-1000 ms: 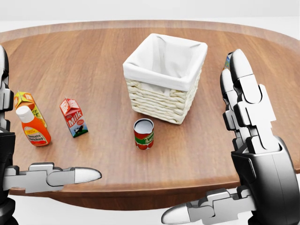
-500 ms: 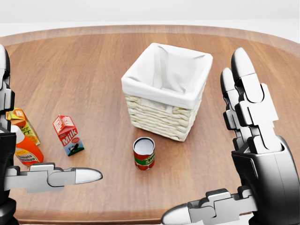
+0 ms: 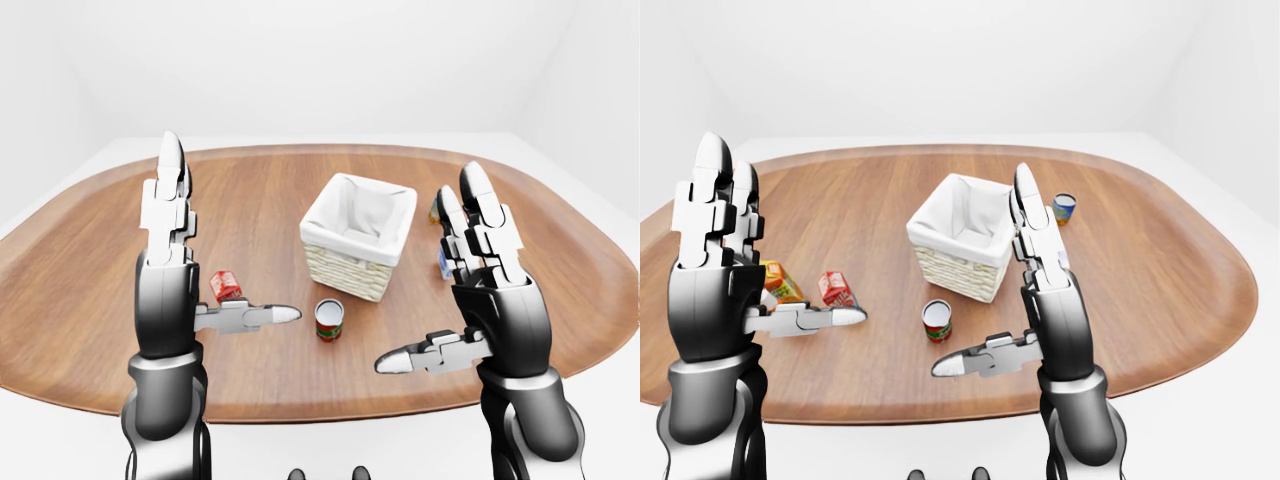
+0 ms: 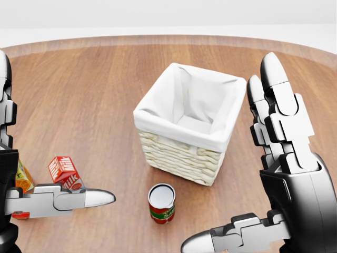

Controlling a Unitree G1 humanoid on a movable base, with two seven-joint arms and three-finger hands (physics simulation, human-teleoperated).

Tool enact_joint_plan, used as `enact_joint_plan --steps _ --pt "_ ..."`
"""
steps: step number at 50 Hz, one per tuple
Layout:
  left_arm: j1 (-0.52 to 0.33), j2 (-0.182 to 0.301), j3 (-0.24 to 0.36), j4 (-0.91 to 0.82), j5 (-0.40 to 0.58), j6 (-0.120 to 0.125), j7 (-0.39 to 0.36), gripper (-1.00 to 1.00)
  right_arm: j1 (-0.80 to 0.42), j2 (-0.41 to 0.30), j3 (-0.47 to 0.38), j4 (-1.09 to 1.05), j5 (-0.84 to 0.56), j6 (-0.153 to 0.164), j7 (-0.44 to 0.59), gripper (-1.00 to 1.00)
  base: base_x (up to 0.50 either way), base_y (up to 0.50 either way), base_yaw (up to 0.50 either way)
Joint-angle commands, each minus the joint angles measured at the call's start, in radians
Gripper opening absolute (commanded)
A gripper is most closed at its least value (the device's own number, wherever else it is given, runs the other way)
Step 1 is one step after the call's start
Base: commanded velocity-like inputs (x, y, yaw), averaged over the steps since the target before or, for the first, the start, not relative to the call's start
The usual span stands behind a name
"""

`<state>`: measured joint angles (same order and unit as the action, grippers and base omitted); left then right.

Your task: Pick the milk and place it in the basket.

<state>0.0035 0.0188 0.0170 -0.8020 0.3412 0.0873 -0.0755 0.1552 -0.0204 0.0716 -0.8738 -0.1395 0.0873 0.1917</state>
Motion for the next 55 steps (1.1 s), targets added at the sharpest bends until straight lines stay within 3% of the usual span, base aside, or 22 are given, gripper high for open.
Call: enact_joint_plan --steps 1,55 --pt "0.001 -0.001 -0.001 -0.001 0.0 0.0 0.0 1.0 -0.001 0.0 0.001 -0.001 0.005 0.0 0.0 1.0 0.25 -0.01 0.0" --pt "-0.005 0.0 -0.006 0.012 0.002 0.0 0.001 1.0 0.015 -0.005 0.029 -0.002 0.004 0.0 0.001 1.0 0.38 -0.09 0.0"
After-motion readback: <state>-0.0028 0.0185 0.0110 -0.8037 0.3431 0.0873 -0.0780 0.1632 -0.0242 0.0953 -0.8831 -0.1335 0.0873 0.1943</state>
